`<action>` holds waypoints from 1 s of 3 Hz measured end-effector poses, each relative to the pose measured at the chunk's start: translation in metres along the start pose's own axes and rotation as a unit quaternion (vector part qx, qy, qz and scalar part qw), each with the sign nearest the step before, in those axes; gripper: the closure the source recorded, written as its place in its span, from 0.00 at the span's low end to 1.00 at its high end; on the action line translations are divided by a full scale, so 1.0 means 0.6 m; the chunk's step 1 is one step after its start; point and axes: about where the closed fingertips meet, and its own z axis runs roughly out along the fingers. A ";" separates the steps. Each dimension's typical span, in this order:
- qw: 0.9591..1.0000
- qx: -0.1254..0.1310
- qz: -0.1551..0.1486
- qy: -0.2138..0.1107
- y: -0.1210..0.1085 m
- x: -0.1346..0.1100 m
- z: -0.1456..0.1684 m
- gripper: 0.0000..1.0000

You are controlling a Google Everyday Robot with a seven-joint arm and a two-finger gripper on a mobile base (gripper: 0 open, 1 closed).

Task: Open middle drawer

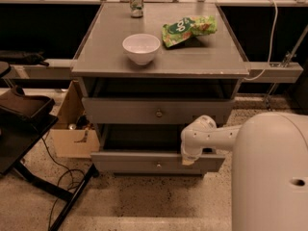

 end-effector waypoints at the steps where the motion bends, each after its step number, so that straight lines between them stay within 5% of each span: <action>1: 1.000 0.000 0.000 0.000 0.000 0.000 0.000 0.78; 3: 1.000 0.000 0.000 0.000 0.000 0.000 0.000 0.24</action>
Offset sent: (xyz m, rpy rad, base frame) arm -0.0001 0.0000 0.0001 0.0000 0.0001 0.0000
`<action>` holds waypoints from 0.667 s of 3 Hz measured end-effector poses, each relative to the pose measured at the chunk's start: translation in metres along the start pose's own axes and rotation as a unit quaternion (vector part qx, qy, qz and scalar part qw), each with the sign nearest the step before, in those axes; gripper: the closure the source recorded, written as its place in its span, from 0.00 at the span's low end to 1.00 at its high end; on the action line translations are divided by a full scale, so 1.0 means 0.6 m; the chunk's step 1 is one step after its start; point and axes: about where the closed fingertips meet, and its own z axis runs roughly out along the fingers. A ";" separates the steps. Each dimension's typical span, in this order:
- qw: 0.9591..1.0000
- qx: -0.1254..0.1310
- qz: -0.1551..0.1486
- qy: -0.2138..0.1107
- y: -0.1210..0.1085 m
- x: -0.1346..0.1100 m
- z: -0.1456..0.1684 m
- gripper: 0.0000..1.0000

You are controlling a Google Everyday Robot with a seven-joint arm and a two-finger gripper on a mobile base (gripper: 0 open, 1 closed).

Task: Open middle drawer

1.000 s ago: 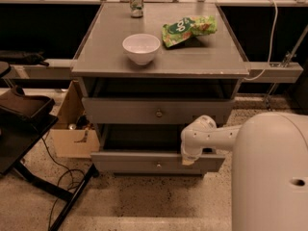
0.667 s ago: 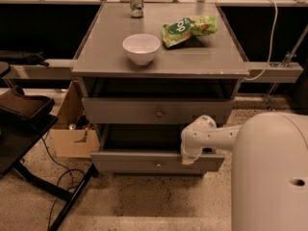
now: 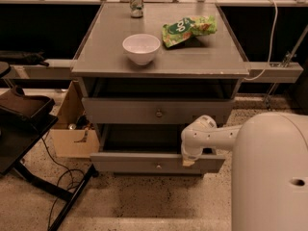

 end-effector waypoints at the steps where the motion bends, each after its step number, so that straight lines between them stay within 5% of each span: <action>1: 1.000 0.000 0.000 0.000 0.000 0.000 0.000 0.00; 2: 1.000 0.000 0.000 0.000 0.000 0.000 0.000 0.00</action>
Offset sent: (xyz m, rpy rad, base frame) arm 0.0000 0.0000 0.0000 0.0000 0.0000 0.0000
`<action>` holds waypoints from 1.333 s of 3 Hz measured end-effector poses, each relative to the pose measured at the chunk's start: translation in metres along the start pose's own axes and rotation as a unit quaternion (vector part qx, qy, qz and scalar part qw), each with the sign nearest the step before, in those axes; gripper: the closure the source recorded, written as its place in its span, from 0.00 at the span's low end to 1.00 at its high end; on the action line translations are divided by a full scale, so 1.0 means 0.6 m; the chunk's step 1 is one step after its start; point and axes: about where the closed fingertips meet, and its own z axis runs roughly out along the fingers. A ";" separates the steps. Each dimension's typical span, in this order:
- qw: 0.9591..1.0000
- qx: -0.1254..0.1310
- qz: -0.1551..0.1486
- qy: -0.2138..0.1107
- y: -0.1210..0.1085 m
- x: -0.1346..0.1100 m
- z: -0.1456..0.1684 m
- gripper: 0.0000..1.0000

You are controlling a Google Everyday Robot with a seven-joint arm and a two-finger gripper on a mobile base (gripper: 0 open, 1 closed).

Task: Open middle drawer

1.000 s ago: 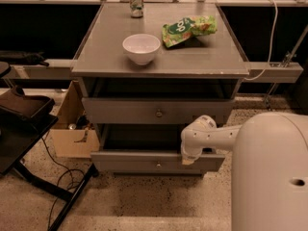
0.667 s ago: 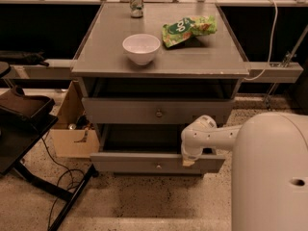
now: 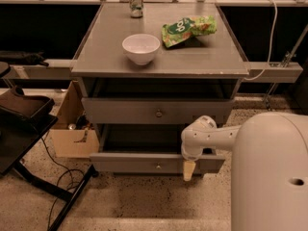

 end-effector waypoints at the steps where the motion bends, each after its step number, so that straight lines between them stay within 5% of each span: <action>1: 1.000 -0.008 0.002 0.000 0.002 0.002 0.010 0.00; 4: 0.995 -0.089 0.022 0.036 0.160 0.011 -0.030 0.65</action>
Offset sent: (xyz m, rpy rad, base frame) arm -0.0952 -0.0088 -0.0262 0.0090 0.1727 -0.0804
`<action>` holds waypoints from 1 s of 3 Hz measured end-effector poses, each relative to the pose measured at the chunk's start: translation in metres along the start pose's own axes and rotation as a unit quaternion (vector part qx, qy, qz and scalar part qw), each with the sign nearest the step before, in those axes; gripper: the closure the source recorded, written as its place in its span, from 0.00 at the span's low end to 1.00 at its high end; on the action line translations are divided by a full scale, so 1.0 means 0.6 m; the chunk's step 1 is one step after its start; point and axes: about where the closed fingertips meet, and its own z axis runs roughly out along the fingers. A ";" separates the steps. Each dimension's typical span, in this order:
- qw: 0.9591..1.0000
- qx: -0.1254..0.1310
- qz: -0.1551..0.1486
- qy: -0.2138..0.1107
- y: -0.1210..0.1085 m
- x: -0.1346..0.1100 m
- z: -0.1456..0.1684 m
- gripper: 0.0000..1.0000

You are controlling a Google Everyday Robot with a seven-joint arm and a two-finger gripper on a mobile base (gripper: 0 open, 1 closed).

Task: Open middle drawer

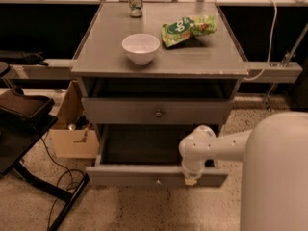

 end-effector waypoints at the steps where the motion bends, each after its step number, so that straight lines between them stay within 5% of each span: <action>1: 1.000 0.000 0.000 0.000 -0.001 0.000 0.000 0.87; 2: 1.000 -0.020 0.013 0.004 0.044 0.017 -0.008 1.00; 3: 1.000 -0.020 0.013 0.004 0.043 0.017 -0.006 1.00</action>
Offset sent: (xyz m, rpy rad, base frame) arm -0.2142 -0.0439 0.0466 -0.0165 0.3069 -0.2037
